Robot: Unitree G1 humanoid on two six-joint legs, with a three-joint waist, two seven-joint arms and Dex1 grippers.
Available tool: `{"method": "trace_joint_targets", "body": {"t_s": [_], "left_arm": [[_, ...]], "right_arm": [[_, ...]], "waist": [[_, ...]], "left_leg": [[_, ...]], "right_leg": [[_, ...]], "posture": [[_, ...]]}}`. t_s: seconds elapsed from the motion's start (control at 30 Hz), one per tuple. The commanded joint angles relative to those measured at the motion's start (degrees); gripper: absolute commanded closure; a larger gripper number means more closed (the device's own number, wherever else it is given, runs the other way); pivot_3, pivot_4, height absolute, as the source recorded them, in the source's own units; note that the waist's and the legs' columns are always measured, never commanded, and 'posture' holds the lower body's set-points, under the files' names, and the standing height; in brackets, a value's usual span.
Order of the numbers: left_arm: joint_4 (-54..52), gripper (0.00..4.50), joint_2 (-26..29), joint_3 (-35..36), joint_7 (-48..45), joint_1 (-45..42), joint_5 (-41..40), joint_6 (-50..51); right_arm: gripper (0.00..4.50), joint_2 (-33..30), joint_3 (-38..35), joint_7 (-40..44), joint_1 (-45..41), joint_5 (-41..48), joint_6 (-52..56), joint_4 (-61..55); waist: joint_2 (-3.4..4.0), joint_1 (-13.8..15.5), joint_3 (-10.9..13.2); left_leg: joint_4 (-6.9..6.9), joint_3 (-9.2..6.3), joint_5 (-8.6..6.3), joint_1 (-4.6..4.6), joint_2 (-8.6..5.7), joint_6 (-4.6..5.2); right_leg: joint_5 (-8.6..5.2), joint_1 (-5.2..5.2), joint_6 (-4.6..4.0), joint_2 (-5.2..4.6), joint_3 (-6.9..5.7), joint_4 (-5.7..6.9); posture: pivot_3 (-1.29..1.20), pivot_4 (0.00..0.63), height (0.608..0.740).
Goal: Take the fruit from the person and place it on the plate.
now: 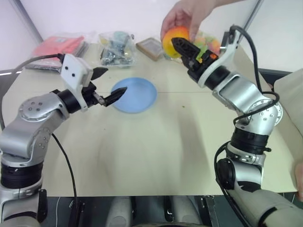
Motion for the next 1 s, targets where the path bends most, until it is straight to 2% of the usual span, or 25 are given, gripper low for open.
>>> {"method": "trace_joint_targets", "body": {"t_s": [0.03, 0.57, 0.67, 0.7, 0.73, 1.0], "left_arm": [[-1.9, 0.0, 0.0, 0.6, 0.3, -0.7, 0.0, -0.3], [-4.2, 0.0, -0.5, 1.4, 2.2, 0.2, -0.6, 1.0], [-4.3, 0.0, -0.6, 1.6, 2.3, 0.3, -0.5, 1.1], [-4.3, 0.0, -0.6, 1.6, 2.3, 0.3, -0.5, 1.2], [-4.4, 0.0, -0.6, 1.7, 2.3, 0.3, -0.5, 1.2], [-4.1, 0.0, -0.6, 1.8, 2.4, 0.3, -0.4, 1.0]], "right_arm": [[0.04, -0.8, 0.4, 2.5, -2.8, -0.4, -1.8, 0.7], [0.04, -0.6, 2.6, 11.6, -7.5, -9.4, -5.1, 8.0], [0.9, -0.2, 2.5, 12.3, -7.6, -10.1, -5.1, 8.1], [1.36, -0.1, 2.5, 12.5, -7.5, -10.3, -5.0, 8.0], [1.56, 0.0, 2.5, 12.5, -7.5, -10.3, -4.9, 8.0], [1.58, -0.3, 2.7, 12.9, -7.1, -11.1, -4.3, 7.6]], "waist": [[0.0, 0.0, 0.0], [0.01, 0.0, 0.0], [0.01, 0.0, 0.0], [0.01, 0.0, 0.0], [0.01, 0.0, 0.0], [0.01, 0.0, 0.0]], "left_leg": [[0.0, 0.0, 0.0, 0.0, 0.0, 0.0], [-0.03, 0.01, 0.0, -0.03, 0.0, 0.0], [-0.04, 0.01, 0.0, -0.03, 0.0, 0.0], [-0.04, 0.01, 0.0, -0.03, 0.0, 0.0], [-0.05, 0.0, 0.0, -0.03, 0.0, 0.0], [-0.06, 0.0, 0.0, -0.03, 0.01, 0.0]], "right_leg": [[0.0, 0.0, 0.0, 0.0, 0.0, 0.0], [0.0, -0.04, 0.0, 0.0, 0.0, -0.02], [0.0, -0.04, 0.0, -0.01, 0.0, -0.03], [0.0, -0.04, 0.0, -0.01, 0.0, -0.03], [0.0, -0.05, 0.0, 0.0, 0.0, -0.03], [0.0, -0.06, 0.0, 0.0, 0.0, -0.03]], "posture": [[0.0, 0.15, 0.731], [0.0, 0.15, 0.731], [0.0, 0.15, 0.731], [0.0, 0.15, 0.731], [0.0, 0.15, 0.731], [0.0, 0.15, 0.731]]}}
